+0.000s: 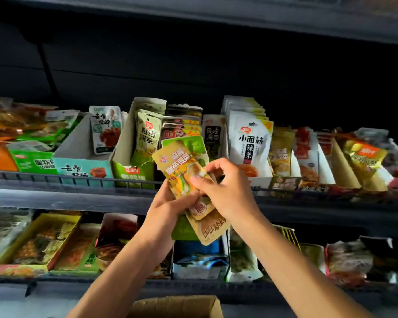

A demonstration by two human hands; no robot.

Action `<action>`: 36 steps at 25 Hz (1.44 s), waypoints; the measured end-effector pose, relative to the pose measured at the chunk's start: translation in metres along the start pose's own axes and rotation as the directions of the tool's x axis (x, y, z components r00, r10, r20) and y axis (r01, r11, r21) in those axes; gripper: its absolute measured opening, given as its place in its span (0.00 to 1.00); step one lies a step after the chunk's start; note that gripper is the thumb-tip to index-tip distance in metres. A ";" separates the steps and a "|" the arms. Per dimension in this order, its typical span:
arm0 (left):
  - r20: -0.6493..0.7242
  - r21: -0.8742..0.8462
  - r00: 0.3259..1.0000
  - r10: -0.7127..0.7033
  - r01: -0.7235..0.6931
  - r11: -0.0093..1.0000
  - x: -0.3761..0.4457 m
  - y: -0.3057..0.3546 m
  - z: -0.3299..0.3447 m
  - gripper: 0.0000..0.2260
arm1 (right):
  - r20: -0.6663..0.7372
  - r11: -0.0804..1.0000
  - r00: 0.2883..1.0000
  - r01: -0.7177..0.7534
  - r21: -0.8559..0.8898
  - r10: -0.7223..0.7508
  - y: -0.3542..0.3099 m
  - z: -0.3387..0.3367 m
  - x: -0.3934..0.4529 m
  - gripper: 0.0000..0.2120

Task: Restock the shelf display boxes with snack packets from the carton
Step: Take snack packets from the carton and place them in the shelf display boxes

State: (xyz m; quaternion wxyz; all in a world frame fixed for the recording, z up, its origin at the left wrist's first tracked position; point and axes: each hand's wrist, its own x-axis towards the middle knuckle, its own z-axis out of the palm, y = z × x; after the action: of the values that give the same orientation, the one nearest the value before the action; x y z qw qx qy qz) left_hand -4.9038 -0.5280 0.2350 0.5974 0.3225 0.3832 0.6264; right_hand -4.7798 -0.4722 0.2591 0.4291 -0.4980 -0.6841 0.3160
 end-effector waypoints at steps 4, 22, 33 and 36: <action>-0.015 -0.013 0.999 -0.041 0.041 0.999 0.003 -0.010 0.002 0.15 | 0.046 0.998 0.998 -0.047 0.052 0.045 0.011 -0.019 0.001 0.10; -0.101 0.070 0.995 0.021 -0.014 0.997 0.017 -0.012 -0.019 0.24 | -0.524 0.985 0.846 -0.006 0.172 0.097 0.045 -0.132 0.070 0.09; -0.084 0.080 0.996 0.042 -0.035 0.996 0.021 -0.010 0.008 0.23 | -0.171 0.980 0.984 0.017 -0.198 -0.051 0.028 -0.119 0.021 0.14; -0.087 0.059 0.993 0.082 -0.077 0.995 0.027 -0.010 0.042 0.21 | 0.353 0.989 0.933 -0.015 -0.146 0.066 0.012 -0.084 -0.019 0.25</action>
State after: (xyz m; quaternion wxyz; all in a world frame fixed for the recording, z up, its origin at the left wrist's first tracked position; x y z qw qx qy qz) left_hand -4.8644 -0.4970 0.2461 0.5451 0.3254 0.4136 0.6526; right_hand -4.6963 -0.4865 0.2799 0.2549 -0.4756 -0.7608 0.3606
